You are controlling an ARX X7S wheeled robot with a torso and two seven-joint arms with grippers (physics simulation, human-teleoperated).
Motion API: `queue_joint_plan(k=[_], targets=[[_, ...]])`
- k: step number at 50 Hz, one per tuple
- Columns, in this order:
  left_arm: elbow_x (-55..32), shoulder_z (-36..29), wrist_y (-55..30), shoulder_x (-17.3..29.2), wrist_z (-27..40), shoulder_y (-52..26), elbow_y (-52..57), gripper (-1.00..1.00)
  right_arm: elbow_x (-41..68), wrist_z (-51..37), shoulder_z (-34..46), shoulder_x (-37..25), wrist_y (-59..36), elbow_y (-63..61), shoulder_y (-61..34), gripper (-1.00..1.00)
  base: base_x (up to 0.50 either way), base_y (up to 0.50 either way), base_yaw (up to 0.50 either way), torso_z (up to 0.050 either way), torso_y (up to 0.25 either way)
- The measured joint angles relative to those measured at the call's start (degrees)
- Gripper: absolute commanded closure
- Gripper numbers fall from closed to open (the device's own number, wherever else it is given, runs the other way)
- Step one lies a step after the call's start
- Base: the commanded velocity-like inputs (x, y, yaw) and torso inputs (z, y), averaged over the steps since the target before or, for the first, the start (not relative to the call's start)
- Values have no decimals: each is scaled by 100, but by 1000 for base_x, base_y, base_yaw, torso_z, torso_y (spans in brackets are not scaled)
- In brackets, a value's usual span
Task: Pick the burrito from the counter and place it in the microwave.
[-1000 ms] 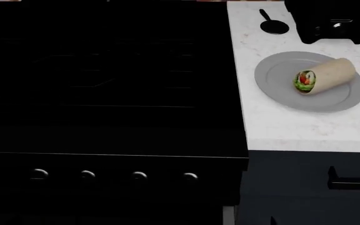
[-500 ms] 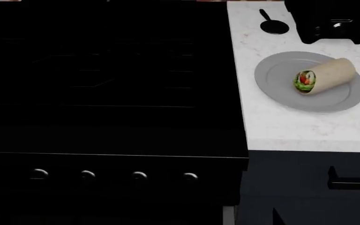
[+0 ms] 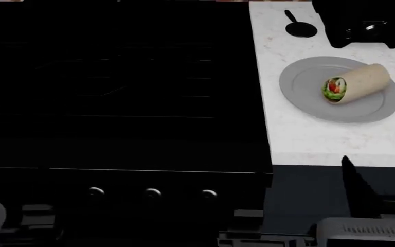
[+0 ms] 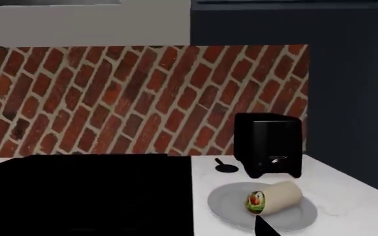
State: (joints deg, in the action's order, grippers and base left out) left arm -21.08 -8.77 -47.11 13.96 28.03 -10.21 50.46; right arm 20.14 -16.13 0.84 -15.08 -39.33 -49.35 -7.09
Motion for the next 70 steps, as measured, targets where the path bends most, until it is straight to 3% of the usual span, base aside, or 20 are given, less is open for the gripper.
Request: queue_joint_plan(k=[6, 13, 20, 27, 34, 41, 70], targets=[[-1795, -501, 32, 1022, 1741, -798, 429, -100, 1236, -1300, 306, -1017, 67, -479, -446, -100, 0, 0, 0, 0, 0], [-3207, -1310, 485, 1981, 3239, -1699, 693, -100, 2295, -2643, 944, -2215, 653, -773, -965, -100, 0, 0, 0, 0, 0], [-3928, -2704, 1403, 2890, 4393, -2765, 823, -100, 2903, -3732, 1949, -3329, 1535, -919, -1636, -100, 0, 0, 0, 0, 0], [-4216, -4587, 2539, 3570, 5266, -4194, 889, -100, 3154, -4625, 3505, -4285, 2544, -992, -2760, -100, 0, 0, 0, 0, 0], [-4331, -5817, 3292, 4002, 5732, -5141, 921, -100, 3217, -5285, 5143, -4890, 3337, -1028, -4029, -100, 26, 0, 0, 0, 0], [-4389, -6453, 3697, 4242, 5964, -5648, 939, -100, 3247, -5711, 6445, -5229, 3873, -1046, -5112, -100, 318, 0, 0, 0, 0], [-4306, -7203, 4167, 4539, 6181, -6152, 951, -100, 3000, -6572, 9854, -5588, 4893, -1059, -7910, -100, 342, 0, 0, 0, 0]])
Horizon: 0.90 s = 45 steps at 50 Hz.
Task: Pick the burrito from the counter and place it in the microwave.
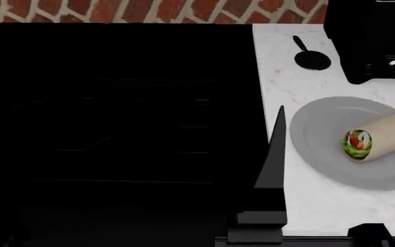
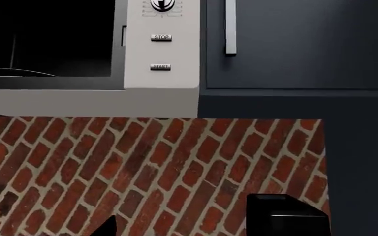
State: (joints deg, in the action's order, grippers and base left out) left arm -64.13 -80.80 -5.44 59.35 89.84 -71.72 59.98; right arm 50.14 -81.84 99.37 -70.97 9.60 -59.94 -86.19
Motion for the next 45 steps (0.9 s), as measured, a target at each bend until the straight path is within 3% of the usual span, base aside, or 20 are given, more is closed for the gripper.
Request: queue_joint_plan(k=[21, 32, 45], targets=[[13, -151, 103, 43, 12, -159, -1, -100, -178, -543, 2300, 211, 644, 12, -1964, -100, 330, 0, 0, 0, 1], [67, -192, 134, 55, 13, -153, 0, -100, -240, -668, 2824, 283, 846, 22, -2358, -100, 184, 0, 0, 0, 1], [105, -254, 174, 94, 13, -207, 1, -100, -240, -703, 2856, 359, 888, 85, -2373, -100, 122, -17, 0, 0, 0]])
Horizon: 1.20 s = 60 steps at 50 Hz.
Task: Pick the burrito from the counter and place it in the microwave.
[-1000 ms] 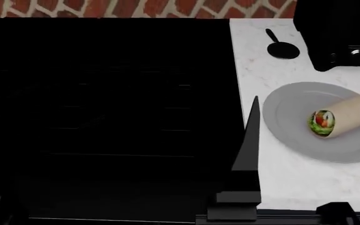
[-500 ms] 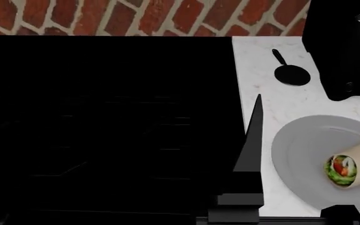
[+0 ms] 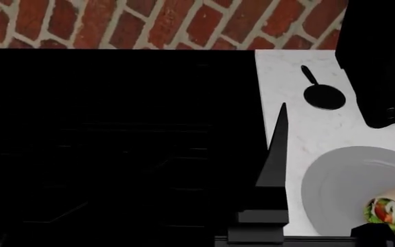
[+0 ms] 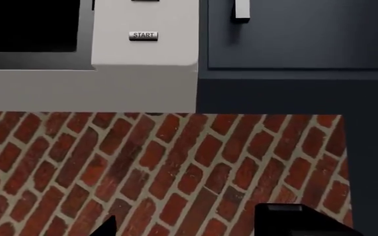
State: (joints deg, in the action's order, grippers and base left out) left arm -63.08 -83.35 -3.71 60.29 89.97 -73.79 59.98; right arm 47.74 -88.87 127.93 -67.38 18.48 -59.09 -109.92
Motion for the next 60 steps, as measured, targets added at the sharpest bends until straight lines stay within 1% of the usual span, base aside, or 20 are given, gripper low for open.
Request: queue_joint_plan(k=[31, 60], targets=[[88, -87, 76, 67, 0, -40, 1, -100, -7, 121, -202, -99, -5, 6, 209, -100, 129, -1, 0, 0, 0], [154, -156, 148, 127, 1, -130, 1, -100, 111, 230, -319, -135, -75, 23, 152, -100, 176, 0, 0, 0, 1]])
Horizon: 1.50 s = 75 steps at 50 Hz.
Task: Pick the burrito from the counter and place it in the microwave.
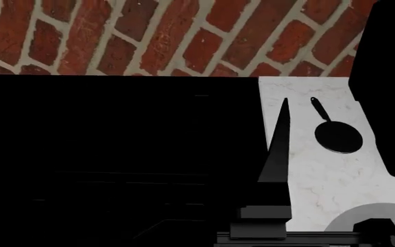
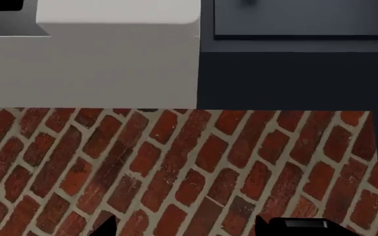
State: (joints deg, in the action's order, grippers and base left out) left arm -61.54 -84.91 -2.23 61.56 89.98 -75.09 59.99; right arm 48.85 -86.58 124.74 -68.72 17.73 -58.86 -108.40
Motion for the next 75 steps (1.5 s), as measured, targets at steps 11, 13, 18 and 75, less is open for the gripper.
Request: queue_joint_plan(k=[11, 13, 18, 75], targets=[[7, -53, 30, 21, 0, -61, -1, -100, 27, -35, -13, 23, -52, -28, -20, -100, 171, 0, 0, 0, 0], [3, -57, 33, 25, 0, -73, -1, -100, 42, -37, -16, 31, -59, -30, -34, -100, 146, 0, 0, 0, 0], [-7, -81, 52, 43, 0, -114, -1, -100, 80, -37, -27, 62, -66, -16, -54, -100, 144, 0, 0, 0, 0], [-704, 1453, -868, -167, 0, 789, 0, -100, 5591, -2, -592, 35, -2017, 1557, -2444, -100, 11, 0, 0, 0, 0]])
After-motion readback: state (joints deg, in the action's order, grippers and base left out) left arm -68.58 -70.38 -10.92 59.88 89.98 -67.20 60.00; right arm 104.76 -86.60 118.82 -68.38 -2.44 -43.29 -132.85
